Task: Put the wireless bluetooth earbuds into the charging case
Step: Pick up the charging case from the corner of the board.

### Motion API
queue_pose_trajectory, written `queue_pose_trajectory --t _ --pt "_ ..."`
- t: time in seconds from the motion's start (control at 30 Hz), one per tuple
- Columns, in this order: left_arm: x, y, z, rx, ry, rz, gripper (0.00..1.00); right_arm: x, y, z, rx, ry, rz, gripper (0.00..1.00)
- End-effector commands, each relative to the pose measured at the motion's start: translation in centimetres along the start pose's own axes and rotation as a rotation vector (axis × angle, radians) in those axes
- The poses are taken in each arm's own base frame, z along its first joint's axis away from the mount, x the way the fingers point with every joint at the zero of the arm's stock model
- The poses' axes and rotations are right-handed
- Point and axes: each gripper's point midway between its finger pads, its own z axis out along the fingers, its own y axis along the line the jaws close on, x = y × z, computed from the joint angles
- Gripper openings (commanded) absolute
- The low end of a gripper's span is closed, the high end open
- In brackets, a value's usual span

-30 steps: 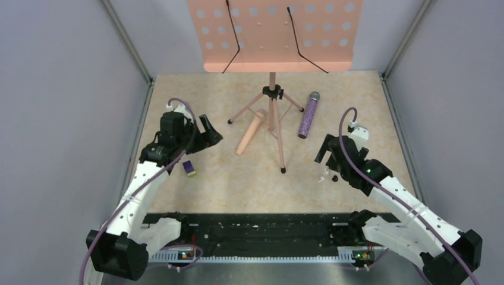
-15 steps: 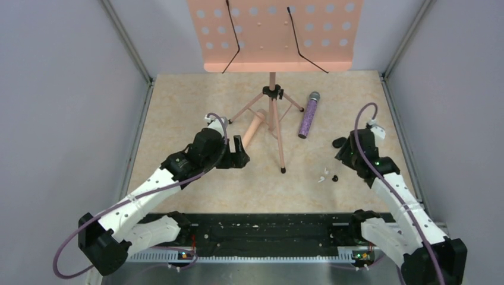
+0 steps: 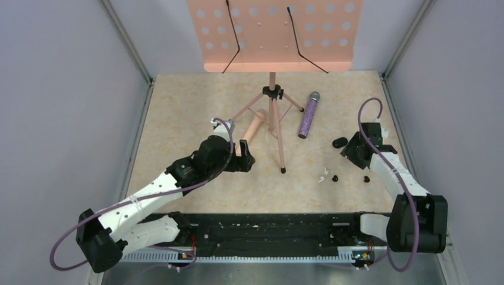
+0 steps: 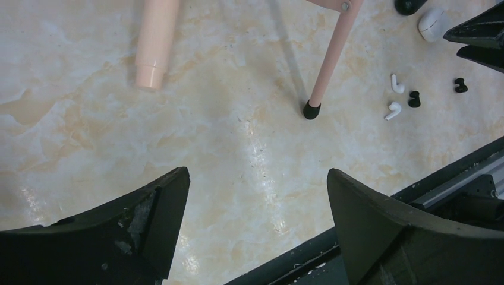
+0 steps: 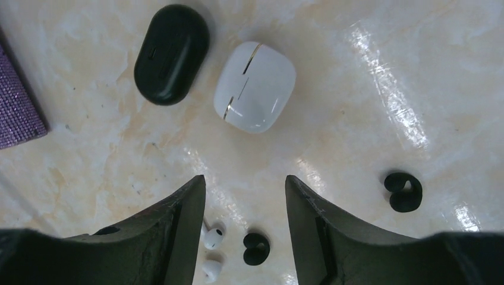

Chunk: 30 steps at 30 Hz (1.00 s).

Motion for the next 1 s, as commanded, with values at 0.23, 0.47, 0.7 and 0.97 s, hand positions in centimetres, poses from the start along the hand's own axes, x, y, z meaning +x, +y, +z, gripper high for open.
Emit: queue_pose_trajectory --t 0.23,0.47,0.7,0.97 --pt "-1.9 0.4 0.3 -0.008 -0.130 0.040 0.98 -5.5 0.2 1.4 0.010 -0.070 0.062 0.62" --pt "-2.2 1.8 0.8 -0.075 -0.151 0.072 0.99 -5.1 0.2 3.5 0.046 -0.001 0.063 0.64" --pt "-2.8 2.7 1.2 -0.127 -0.179 0.103 0.99 -4.5 -0.9 4.6 0.112 0.026 0.060 0.64" --pt "-2.7 2.1 2.1 -0.121 -0.145 0.111 0.99 -2.8 -2.1 5.5 0.139 0.053 0.042 0.59"
